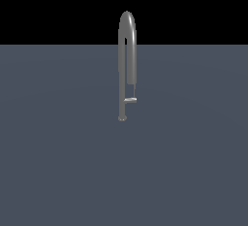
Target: Turn on the faucet by rotating a designated handle.
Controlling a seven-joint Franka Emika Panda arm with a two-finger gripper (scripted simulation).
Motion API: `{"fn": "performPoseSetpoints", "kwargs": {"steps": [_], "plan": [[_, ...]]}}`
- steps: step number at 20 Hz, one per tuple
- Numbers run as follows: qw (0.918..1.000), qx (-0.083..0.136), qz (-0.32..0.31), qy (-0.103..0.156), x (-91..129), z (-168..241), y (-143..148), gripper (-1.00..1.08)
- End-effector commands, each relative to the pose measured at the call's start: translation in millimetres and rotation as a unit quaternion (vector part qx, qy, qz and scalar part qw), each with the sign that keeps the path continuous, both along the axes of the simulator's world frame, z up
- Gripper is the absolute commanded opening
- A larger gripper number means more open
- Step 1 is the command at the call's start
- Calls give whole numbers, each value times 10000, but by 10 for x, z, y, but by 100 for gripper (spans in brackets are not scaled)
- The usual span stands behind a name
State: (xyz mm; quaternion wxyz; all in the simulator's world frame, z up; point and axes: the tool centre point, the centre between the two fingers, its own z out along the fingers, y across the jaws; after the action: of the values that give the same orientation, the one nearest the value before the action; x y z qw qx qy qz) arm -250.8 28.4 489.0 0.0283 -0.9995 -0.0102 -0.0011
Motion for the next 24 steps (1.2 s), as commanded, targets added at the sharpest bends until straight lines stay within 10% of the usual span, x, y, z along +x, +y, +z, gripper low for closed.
{"fn": "performPoseSetpoints", "kwargs": {"steps": [1,24], "plan": [[9999,52,-56,71,55,-7,2,-100],[9735,1162,-1229,1537,1199,-292,-67,-100]]}}
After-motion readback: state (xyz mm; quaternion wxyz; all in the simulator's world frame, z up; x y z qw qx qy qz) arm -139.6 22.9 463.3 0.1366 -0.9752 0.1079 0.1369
